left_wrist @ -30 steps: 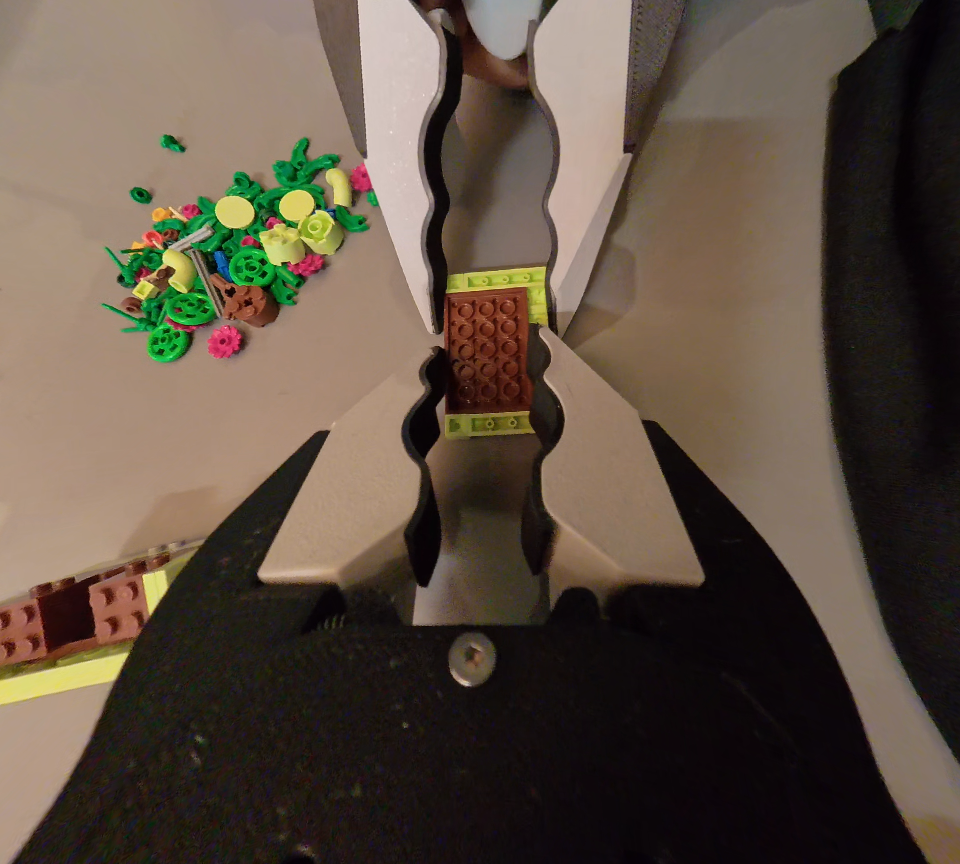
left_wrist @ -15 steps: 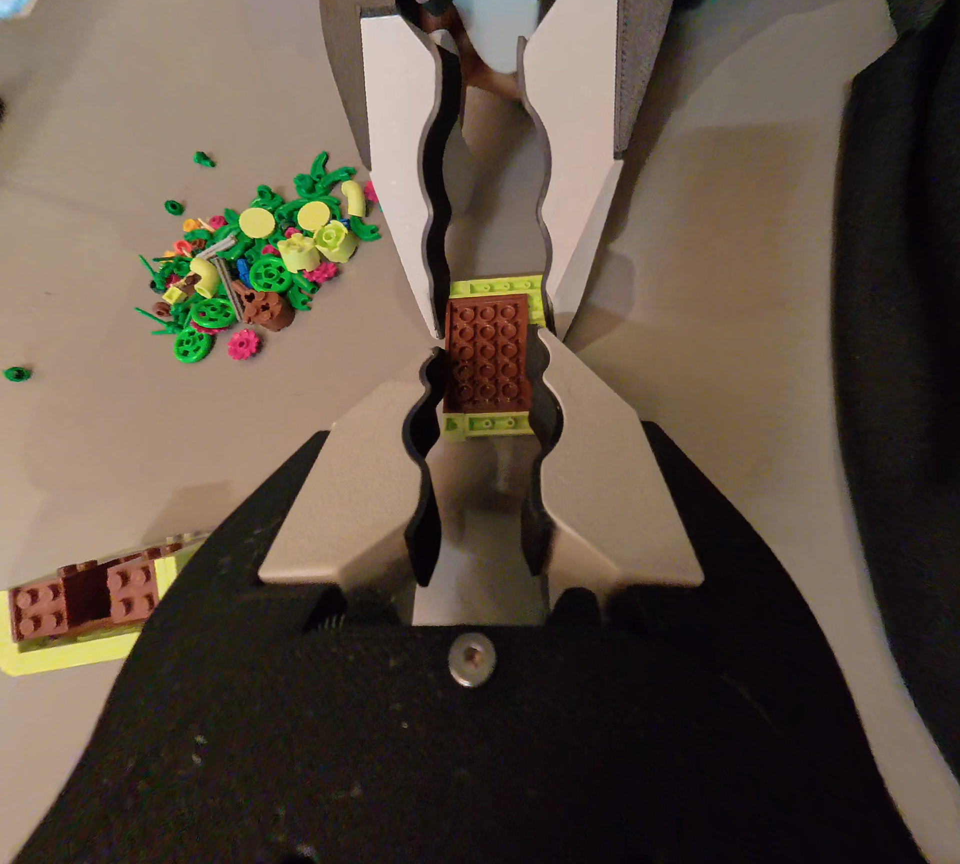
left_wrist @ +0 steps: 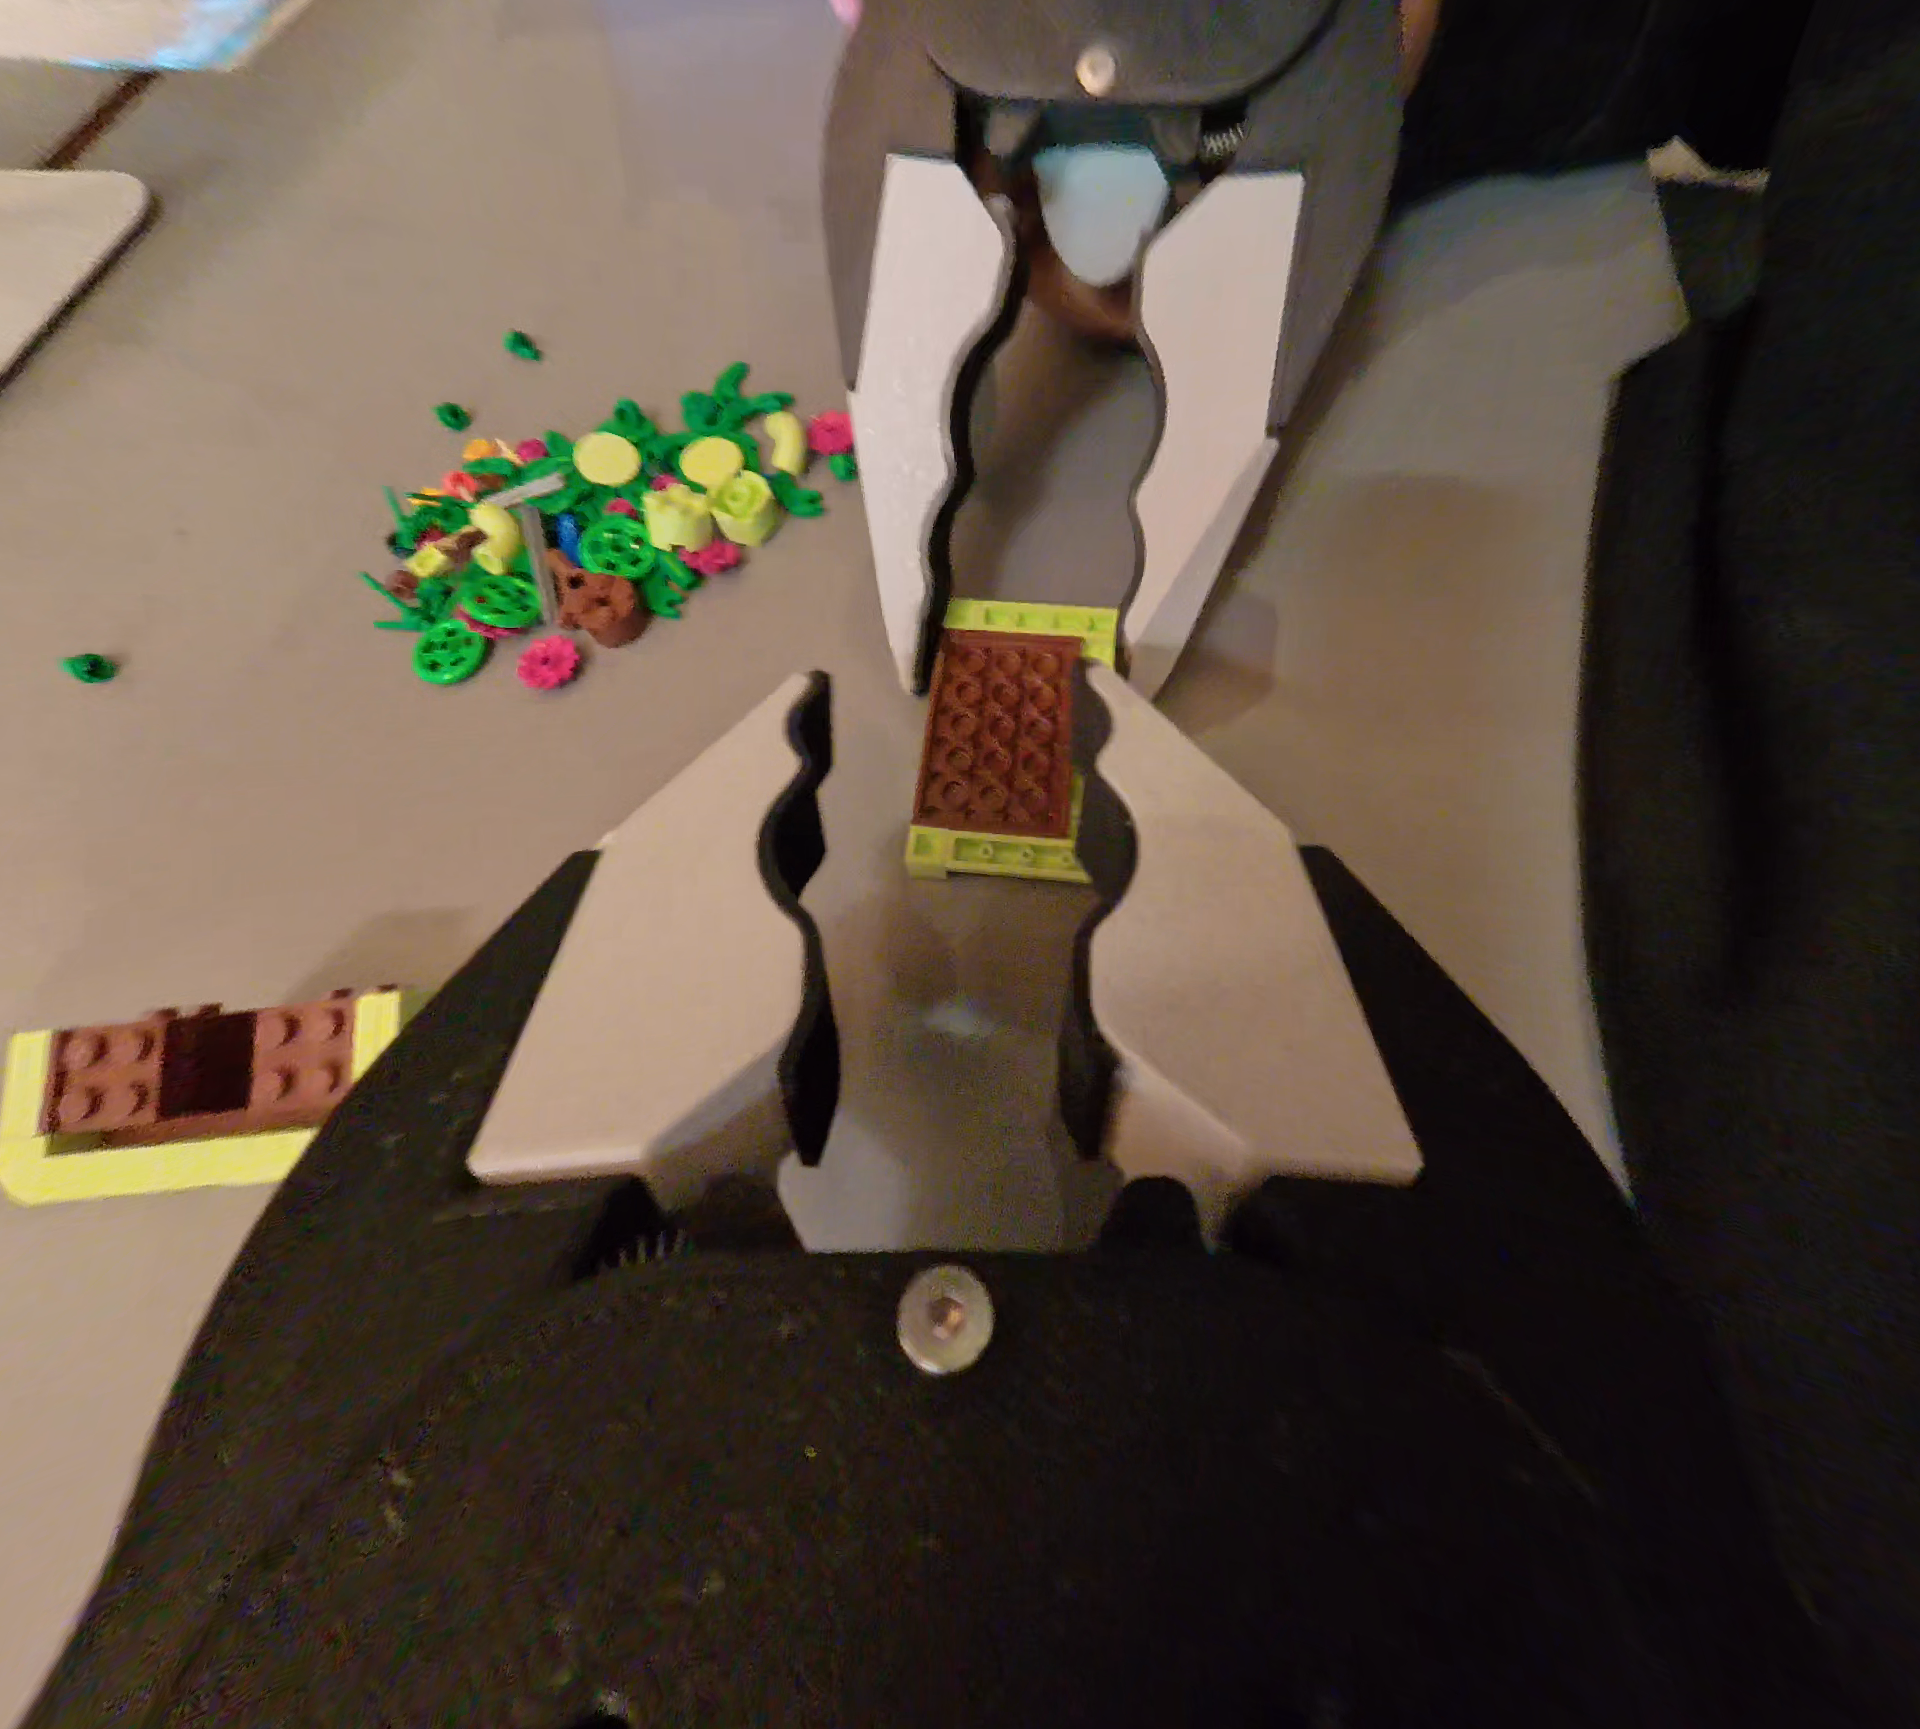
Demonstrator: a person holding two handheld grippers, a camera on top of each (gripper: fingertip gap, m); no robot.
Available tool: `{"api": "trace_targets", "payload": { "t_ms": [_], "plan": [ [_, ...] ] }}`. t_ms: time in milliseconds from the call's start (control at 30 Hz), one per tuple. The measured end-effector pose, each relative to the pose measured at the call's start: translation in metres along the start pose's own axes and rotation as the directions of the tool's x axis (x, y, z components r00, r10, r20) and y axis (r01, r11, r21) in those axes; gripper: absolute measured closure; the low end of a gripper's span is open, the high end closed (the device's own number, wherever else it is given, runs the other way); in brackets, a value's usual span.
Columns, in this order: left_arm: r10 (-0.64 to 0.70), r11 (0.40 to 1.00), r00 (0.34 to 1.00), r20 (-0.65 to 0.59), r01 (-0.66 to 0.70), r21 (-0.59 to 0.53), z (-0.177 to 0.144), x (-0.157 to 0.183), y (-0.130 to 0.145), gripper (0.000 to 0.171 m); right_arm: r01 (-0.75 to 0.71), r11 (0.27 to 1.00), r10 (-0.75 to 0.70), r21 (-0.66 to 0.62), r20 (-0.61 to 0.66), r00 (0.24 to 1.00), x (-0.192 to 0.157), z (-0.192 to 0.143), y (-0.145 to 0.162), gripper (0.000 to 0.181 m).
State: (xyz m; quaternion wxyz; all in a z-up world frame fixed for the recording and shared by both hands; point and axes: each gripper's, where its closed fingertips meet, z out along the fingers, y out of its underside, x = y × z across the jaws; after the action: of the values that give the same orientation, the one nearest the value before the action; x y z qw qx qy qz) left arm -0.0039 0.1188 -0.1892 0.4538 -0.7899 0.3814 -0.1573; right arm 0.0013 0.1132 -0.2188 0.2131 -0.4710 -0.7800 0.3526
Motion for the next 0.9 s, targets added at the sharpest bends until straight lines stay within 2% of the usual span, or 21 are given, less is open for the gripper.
{"api": "trace_targets", "payload": {
  "t_ms": [100, 167, 300, 433, 533, 633, 733, 800, 900],
  "plan": [
    [0.037, 0.995, 0.999, -0.032, -0.04, -0.09, 0.008, 0.008, 0.012, 0.109, -0.002, 1.0, 0.002, 0.004, -0.001, 1.0, 0.0, -0.001, 0.0, 0.137],
    [0.06, 0.988, 0.998, -0.036, -0.064, -0.141, 0.013, 0.011, 0.019, 0.107, 0.003, 1.0, -0.003, 0.028, -0.009, 1.0, 0.002, -0.004, -0.003, 0.13],
    [0.073, 0.981, 0.997, -0.014, -0.074, -0.18, 0.016, 0.009, 0.024, 0.113, 0.008, 0.994, -0.002, 0.105, -0.057, 0.998, 0.014, -0.018, -0.009, 0.126],
    [0.058, 0.98, 0.998, -0.021, -0.061, -0.189, 0.017, 0.008, 0.025, 0.13, -0.012, 0.985, 0.031, 0.173, -0.104, 0.994, 0.029, -0.033, -0.013, 0.128],
    [0.076, 0.981, 0.997, 0.027, -0.07, -0.178, 0.017, 0.002, 0.023, 0.132, 0.01, 0.977, 0.03, 0.212, -0.184, 0.983, 0.041, -0.044, -0.018, 0.133],
    [0.101, 0.989, 0.988, 0.112, -0.089, -0.115, 0.014, -0.009, 0.012, 0.132, 0.019, 0.972, 0.048, 0.234, -0.274, 0.96, 0.054, -0.052, -0.021, 0.136],
    [-0.014, 1.0, 0.989, 0.15, 0.015, -0.004, 0.006, -0.021, -0.003, 0.132, 0.004, 0.96, 0.085, 0.281, -0.305, 0.949, 0.061, -0.058, -0.026, 0.132],
    [-0.16, 0.984, 0.982, 0.1, 0.152, 0.088, 0.0, -0.026, -0.013, 0.132, 0.005, 0.944, 0.104, 0.33, -0.312, 0.944, 0.063, -0.063, -0.033, 0.132],
    [-0.364, 0.906, 0.93, -0.05, 0.366, 0.213, -0.006, -0.025, -0.028, 0.132, 0.004, 0.914, 0.133, 0.406, -0.31, 0.941, 0.063, -0.073, -0.043, 0.131]
  ]
}}
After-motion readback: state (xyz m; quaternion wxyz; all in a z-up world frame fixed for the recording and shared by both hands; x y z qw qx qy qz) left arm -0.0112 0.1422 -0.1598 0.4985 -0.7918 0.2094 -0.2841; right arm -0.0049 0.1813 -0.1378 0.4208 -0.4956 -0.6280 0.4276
